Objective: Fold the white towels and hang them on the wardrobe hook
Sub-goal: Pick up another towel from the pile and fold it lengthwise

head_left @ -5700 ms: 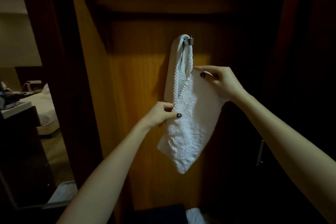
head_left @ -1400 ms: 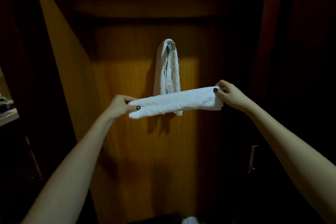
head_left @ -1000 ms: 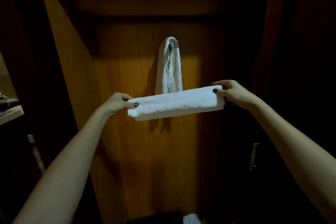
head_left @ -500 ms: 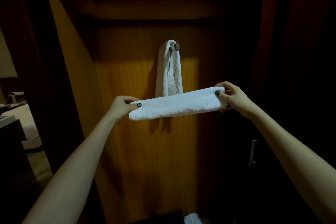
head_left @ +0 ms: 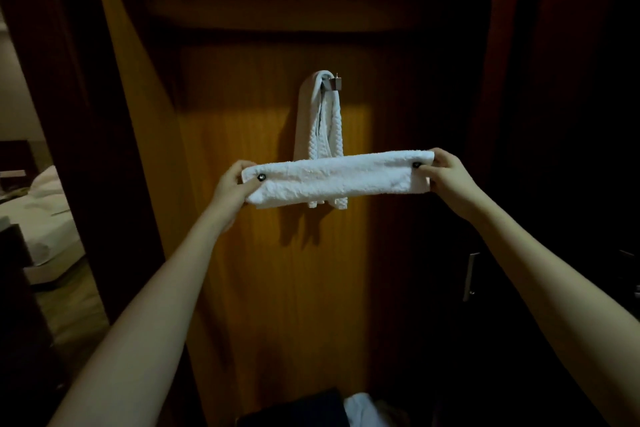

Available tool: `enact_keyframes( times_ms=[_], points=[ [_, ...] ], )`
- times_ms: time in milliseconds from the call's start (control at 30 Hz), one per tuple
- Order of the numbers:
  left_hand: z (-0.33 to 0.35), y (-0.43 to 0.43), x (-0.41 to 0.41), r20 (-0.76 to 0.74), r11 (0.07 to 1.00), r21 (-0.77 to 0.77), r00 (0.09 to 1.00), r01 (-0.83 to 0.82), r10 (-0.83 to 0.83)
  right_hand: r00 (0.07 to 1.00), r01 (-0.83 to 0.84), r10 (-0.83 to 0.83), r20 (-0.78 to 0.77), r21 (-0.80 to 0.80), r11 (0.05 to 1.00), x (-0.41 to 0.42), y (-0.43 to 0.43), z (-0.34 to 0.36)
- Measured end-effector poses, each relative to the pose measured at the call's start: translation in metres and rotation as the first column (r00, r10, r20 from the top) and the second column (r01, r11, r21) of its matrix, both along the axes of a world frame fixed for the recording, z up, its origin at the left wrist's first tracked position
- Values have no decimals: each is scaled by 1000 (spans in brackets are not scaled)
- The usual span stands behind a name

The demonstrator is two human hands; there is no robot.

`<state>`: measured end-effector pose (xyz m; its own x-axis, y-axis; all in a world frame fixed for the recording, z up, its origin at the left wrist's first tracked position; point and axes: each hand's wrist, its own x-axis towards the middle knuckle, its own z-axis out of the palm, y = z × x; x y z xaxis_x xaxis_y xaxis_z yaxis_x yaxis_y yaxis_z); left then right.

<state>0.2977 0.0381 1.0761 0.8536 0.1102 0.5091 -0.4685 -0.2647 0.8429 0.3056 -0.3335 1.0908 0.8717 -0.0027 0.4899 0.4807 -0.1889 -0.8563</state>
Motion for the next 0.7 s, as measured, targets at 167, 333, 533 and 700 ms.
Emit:
enact_keyframes(
  times_ms=[167, 333, 533, 700],
  points=[
    [24, -12, 3, 153, 993, -111, 988, 30, -12, 981, -35, 32, 190, 12, 999, -2, 11, 19],
    [53, -20, 15, 277, 996, -68, 958, -64, 80, 957, 37, -44, 288, 32, 999, 9, 16, 38],
    [70, -18, 32, 340, 997, -62, 939, -42, 61, 971, -26, -8, 241, 137, 990, 34, 14, 56],
    [85, -16, 63, 235, 992, -120, 970, -34, 62, 970, -3, -53, 236, 232, 973, 61, 21, 79]
  ],
)
